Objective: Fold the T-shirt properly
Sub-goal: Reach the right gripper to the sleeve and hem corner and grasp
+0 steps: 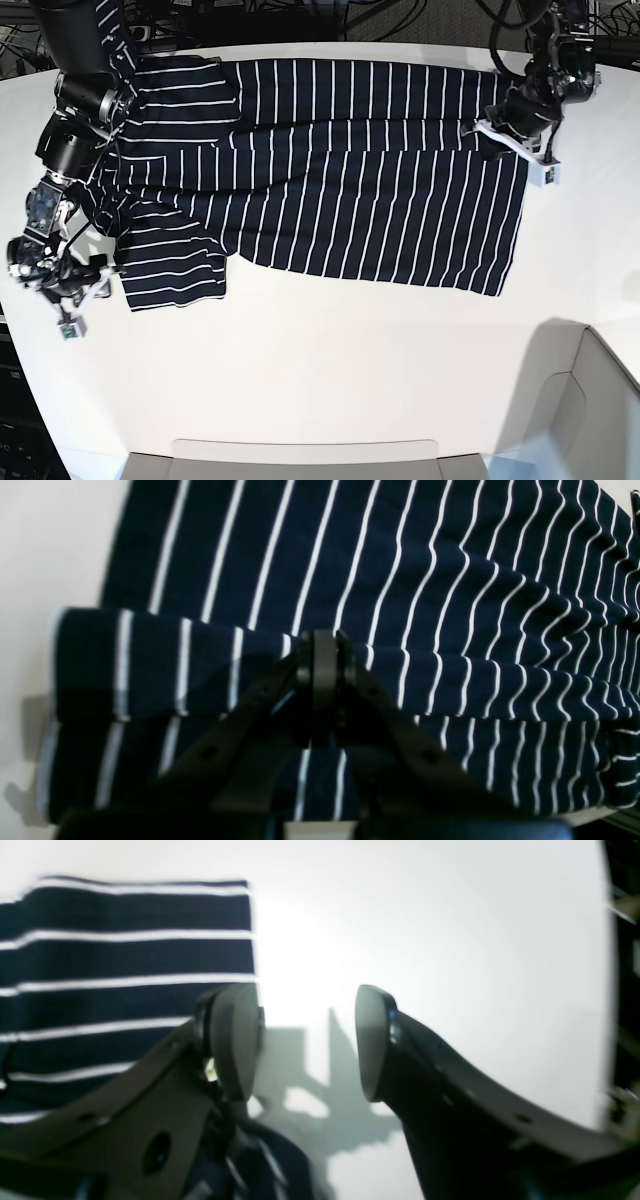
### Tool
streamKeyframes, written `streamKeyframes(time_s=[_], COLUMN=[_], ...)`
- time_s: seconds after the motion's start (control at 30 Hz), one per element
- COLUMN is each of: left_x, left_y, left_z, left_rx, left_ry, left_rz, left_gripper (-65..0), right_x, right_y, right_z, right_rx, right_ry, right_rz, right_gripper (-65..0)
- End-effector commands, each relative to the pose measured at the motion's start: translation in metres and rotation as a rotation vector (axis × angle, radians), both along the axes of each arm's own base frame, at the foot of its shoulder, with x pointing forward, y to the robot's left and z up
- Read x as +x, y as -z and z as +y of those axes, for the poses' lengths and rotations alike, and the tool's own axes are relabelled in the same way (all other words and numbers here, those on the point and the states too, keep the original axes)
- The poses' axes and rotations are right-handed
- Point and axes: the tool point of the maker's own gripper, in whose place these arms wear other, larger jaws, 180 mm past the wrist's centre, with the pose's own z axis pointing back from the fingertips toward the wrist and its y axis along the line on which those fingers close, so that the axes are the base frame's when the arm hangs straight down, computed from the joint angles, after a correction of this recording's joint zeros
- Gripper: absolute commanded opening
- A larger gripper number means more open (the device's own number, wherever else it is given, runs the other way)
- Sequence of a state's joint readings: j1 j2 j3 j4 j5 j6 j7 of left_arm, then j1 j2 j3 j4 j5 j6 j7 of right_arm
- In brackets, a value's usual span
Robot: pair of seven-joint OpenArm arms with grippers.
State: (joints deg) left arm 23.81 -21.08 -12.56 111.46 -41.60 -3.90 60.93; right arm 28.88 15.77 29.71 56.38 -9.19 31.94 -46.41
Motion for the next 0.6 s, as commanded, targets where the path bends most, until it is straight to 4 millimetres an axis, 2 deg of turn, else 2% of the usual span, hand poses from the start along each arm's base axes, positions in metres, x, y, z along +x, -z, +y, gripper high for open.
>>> streamKeyframes(time_s=[0.0,0.13,0.3,0.37,0.57], left_x=[0.005,0.004,0.004,0.004,0.004], left_y=[-0.007,-0.007,-0.007,-0.007,-0.007], left_z=[0.002,0.002,0.001,0.001,0.001], left_rx=[0.010,0.008,0.004,0.004,0.004], left_ry=[0.005,0.004,0.005,0.005,0.006], left_rz=[-0.030,-0.027,-0.029,-0.029,-0.028], left_gripper=[-65.0,-65.0,-65.0,-65.0,-65.0], right_x=[0.012,0.010,0.008,0.010,0.018], right_y=[-0.012,0.016,0.033,0.033,0.017], right_z=[-0.002,0.009,0.009,0.008,-0.006], right_rx=[0.011,0.088,0.155,0.184,0.214], right_ry=[-0.002,-0.005,0.023,0.042,0.093], right_rz=[-0.051,-0.041,-0.060,-0.089,-0.158], right_gripper=[-33.6,-33.6,-33.6,-33.6,-33.6])
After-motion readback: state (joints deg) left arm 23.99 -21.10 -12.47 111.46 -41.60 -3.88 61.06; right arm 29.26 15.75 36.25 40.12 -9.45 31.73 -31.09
